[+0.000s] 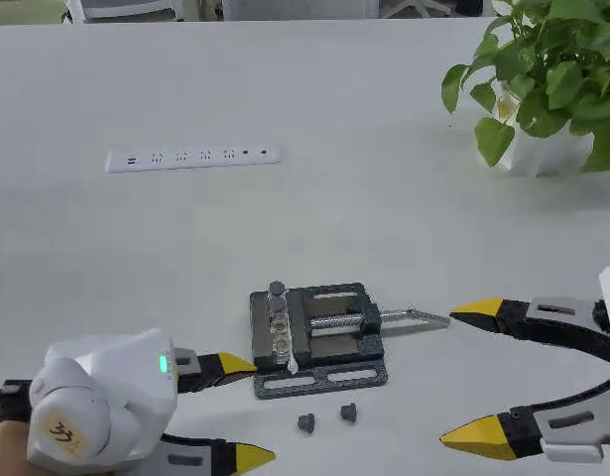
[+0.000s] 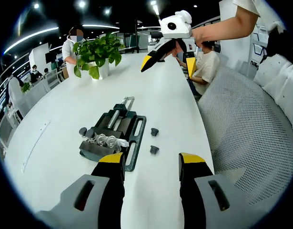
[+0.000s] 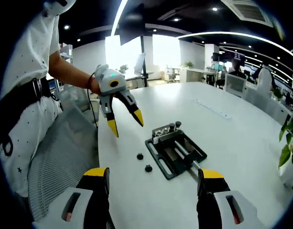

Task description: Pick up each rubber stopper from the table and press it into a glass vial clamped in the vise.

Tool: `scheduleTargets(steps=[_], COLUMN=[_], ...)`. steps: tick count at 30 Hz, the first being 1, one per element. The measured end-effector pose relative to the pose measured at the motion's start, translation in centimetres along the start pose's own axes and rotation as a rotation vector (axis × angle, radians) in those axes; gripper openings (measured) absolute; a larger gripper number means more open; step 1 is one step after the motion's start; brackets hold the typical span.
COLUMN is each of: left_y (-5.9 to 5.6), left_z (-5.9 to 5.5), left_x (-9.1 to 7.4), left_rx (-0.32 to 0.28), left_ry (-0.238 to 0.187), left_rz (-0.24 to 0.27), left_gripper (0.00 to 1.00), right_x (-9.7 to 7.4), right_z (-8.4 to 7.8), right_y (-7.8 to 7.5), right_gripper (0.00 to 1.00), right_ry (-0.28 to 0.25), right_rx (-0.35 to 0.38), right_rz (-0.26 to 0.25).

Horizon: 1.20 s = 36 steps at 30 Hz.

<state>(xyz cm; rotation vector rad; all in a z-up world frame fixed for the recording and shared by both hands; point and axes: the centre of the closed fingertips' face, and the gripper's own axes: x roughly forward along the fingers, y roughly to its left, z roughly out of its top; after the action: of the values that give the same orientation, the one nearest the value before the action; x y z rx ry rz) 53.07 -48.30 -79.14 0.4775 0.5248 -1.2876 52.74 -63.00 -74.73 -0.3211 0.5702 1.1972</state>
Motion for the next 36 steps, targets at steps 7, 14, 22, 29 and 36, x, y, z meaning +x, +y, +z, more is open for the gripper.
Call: scheduleTargets(steps=[7, 14, 22, 29, 36], left_y=[-0.1, -0.1, 0.0, -0.3, -0.4], left_z=[-0.5, -0.8, -1.4, -2.2, -2.5], left_x=[1.2, 2.9, 4.5, 5.6, 6.2], left_rx=[0.021, 0.069, 0.109, 0.15, 0.166], left_ry=[0.037, 0.077, 0.119, 0.157, 0.172], left_rz=[-0.036, -0.069, -0.094, -0.127, -0.145], left_gripper=[0.37, 0.28, 0.17, 0.13, 0.13], right_x=[-0.3, -0.9, -1.2, -1.4, -1.6], right_z=[-2.1, -3.1, -3.4, -3.6, -3.5], right_y=[0.7, 0.8, 0.7, 0.5, 0.1], right_gripper=[0.81, 0.79, 0.79, 0.78, 0.77], right_ry=[0.005, -0.007, -0.016, -0.02, -0.023], right_rx=[0.026, 0.068, 0.089, 0.099, 0.103], right_rz=[0.004, -0.02, -0.036, -0.048, -0.058])
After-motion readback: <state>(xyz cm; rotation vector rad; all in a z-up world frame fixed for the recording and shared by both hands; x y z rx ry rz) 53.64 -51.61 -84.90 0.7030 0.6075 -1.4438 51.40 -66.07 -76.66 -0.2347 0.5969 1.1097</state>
